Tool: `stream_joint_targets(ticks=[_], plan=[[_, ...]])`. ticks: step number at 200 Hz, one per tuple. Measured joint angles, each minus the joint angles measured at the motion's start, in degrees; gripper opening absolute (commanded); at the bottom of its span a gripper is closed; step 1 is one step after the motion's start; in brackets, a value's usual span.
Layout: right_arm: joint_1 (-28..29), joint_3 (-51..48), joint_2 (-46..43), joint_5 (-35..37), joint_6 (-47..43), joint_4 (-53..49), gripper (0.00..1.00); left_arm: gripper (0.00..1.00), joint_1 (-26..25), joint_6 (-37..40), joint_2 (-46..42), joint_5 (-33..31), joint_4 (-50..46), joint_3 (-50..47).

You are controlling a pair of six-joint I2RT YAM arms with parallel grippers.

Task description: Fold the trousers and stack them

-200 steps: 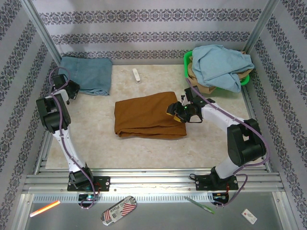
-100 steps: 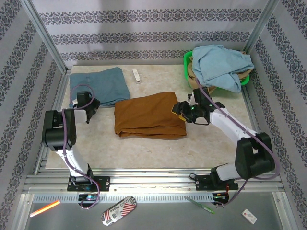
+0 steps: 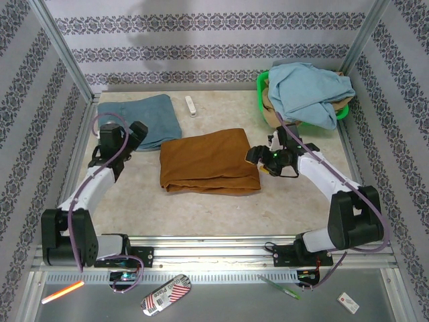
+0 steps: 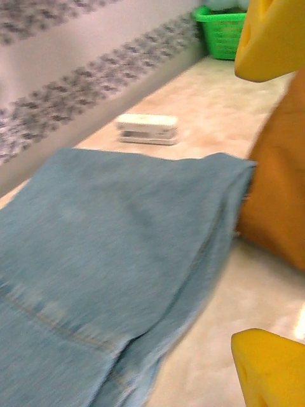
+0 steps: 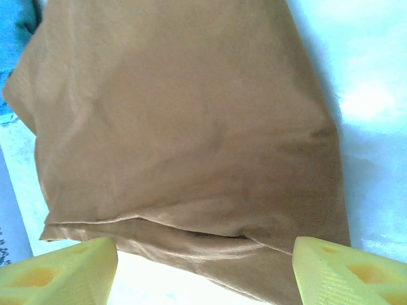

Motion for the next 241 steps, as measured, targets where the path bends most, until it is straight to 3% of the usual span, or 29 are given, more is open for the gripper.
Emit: stream_joint_targets(ticks=[72, 133, 170, 204, 241], plan=[[0.0, 4.6, 6.9, 1.3, -4.7, -1.4, 0.79, 1.0, -10.6, 8.2, -0.5, 6.0, -15.4, -0.9], [-0.4, 8.6, 13.2, 2.7, -8.3, -2.1, 0.8, 1.0, -14.6, 13.3, 5.6, 12.4, -19.6, 3.8], [-0.8, 9.0, 17.7, 3.5, -10.0, -2.5, 0.8, 0.99, -15.1, 15.1, 8.9, 11.1, -21.7, 3.9], [-0.8, 9.1, 21.2, 3.3, -10.7, -2.5, 0.8, 0.91, -15.1, 16.7, 12.6, 10.9, -21.1, 3.7], [-1.1, 9.5, 21.8, 2.4, -10.6, -2.7, 0.77, 0.72, -15.0, 17.9, 19.3, 16.0, -16.0, 2.6]])
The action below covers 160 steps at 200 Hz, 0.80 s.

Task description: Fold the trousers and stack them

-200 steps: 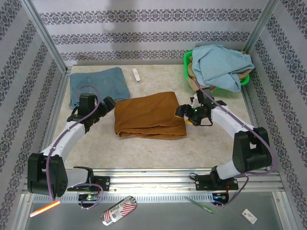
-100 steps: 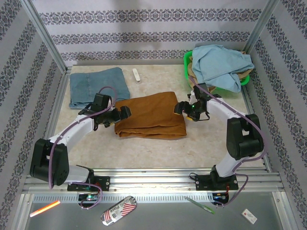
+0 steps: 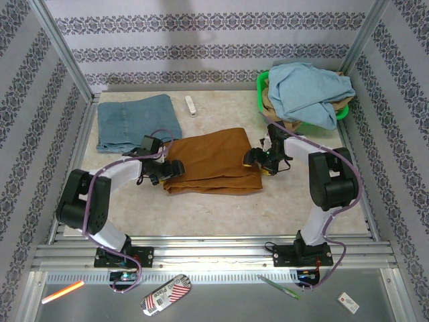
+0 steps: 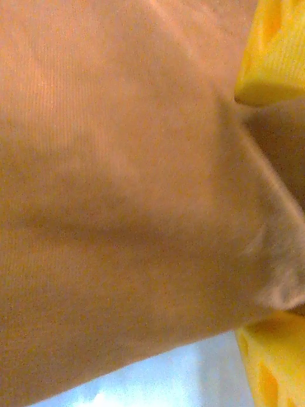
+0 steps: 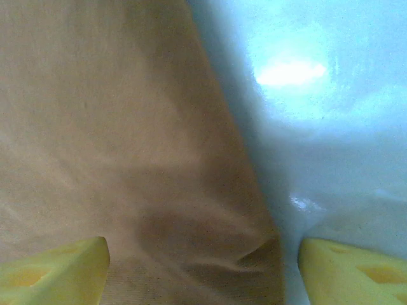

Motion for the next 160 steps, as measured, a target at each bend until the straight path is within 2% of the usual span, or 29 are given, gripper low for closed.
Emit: stream_joint_targets(ticks=[31, 66, 88, 105, 124, 151, 160], plan=[[-0.4, 0.0, 0.3, -0.3, 0.0, 0.0, 0.76, 0.68, 0.8, 0.2, 0.0, 0.8, 1.7, -1.2], [-0.7, 0.8, 1.3, -0.5, 0.0, -0.8, 0.69, 0.41, 0.4, -0.3, -0.3, 3.1, 4.9, -3.1], [-1.5, 0.9, 1.7, -1.6, 0.6, -1.0, 0.62, 0.31, 0.3, -0.6, -0.3, 5.1, 6.9, -3.8], [-1.7, 0.8, 1.7, -1.8, 0.9, -1.0, 0.5, 0.19, 0.3, -1.2, -0.3, 5.9, 8.1, -4.1], [-2.1, 0.1, 1.7, -2.2, 1.5, -0.3, 0.28, 0.0, 0.3, -1.4, -0.5, 6.3, 8.4, -4.1], [-1.8, -0.9, 1.7, -5.0, 2.3, 3.4, 0.02, 0.0, 0.4, -1.6, -1.3, 6.2, 8.2, -4.1], [-1.8, -1.1, 1.4, -5.9, 2.7, 4.2, 0.0, 0.0, 0.4, -1.8, -1.7, 6.0, 7.9, -4.1]])
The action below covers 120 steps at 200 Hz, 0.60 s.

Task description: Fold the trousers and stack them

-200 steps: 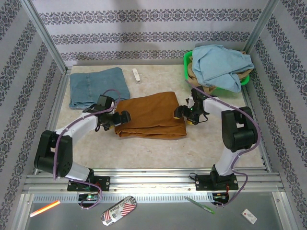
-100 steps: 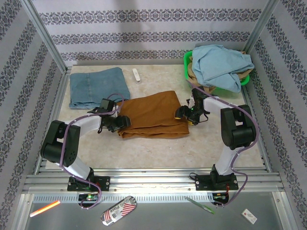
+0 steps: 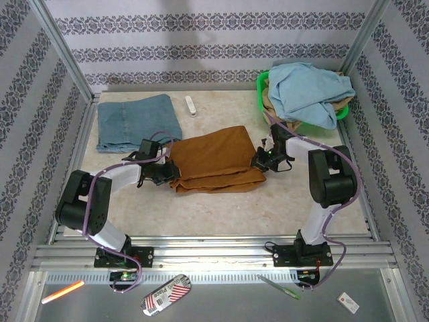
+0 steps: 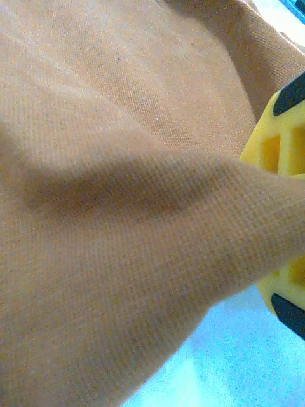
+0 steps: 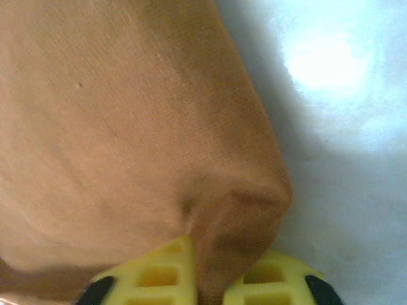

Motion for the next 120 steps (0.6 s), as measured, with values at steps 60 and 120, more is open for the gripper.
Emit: stream_joint_targets(ticks=[60, 120], plan=[[0.3, -1.3, -8.5, -3.3, 4.1, 2.1, 0.0, 0.0, -3.2, -0.2, -7.6, -5.2, -11.3, 8.2], [1.1, -1.3, -19.8, -4.2, 5.2, 0.3, 0.0, 0.0, -6.5, 0.1, -11.6, -6.1, -17.2, 14.4]])
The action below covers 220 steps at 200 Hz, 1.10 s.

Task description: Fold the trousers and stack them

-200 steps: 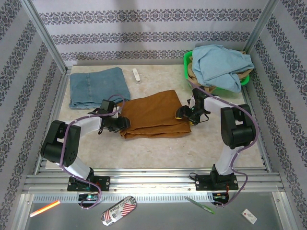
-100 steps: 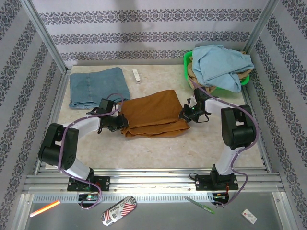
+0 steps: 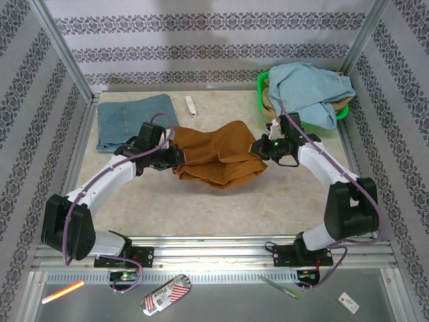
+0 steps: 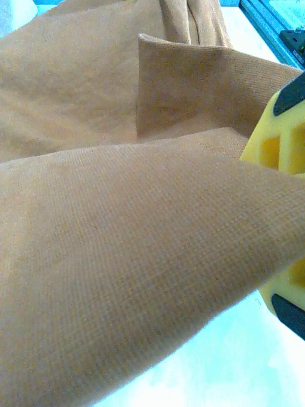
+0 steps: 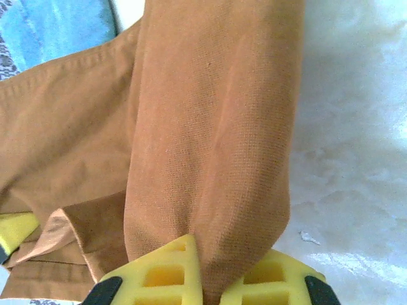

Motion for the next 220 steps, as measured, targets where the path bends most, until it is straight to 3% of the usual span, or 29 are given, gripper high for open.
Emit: stream_joint_targets(ticks=[52, 93, 144, 188, 220], plan=[[0.6, 0.9, -5.3, 1.4, 1.5, -2.7, 0.0, 0.0, -0.4, 4.1, 0.0, -4.3, -7.3, 7.1], [8.2, 10.5, -2.7, 5.9, 3.1, -3.2, 0.0, 0.0, 2.6, 10.5, 0.1, -11.5, -14.0, 16.8], [17.8, 32.3, 16.0, 9.8, 4.9, 0.0, 0.0, 0.0, 21.8, 15.7, 5.0, -18.0, -15.2, 22.9], [22.8, 54.3, 34.5, 11.2, 6.8, 0.1, 0.0, 0.0, 28.3, 18.9, 11.3, -27.3, -10.5, 24.0], [23.2, 67.1, 46.0, 11.2, 8.4, -0.7, 0.0, 0.0, 32.2, 19.9, 18.5, -27.7, -8.1, 29.1]])
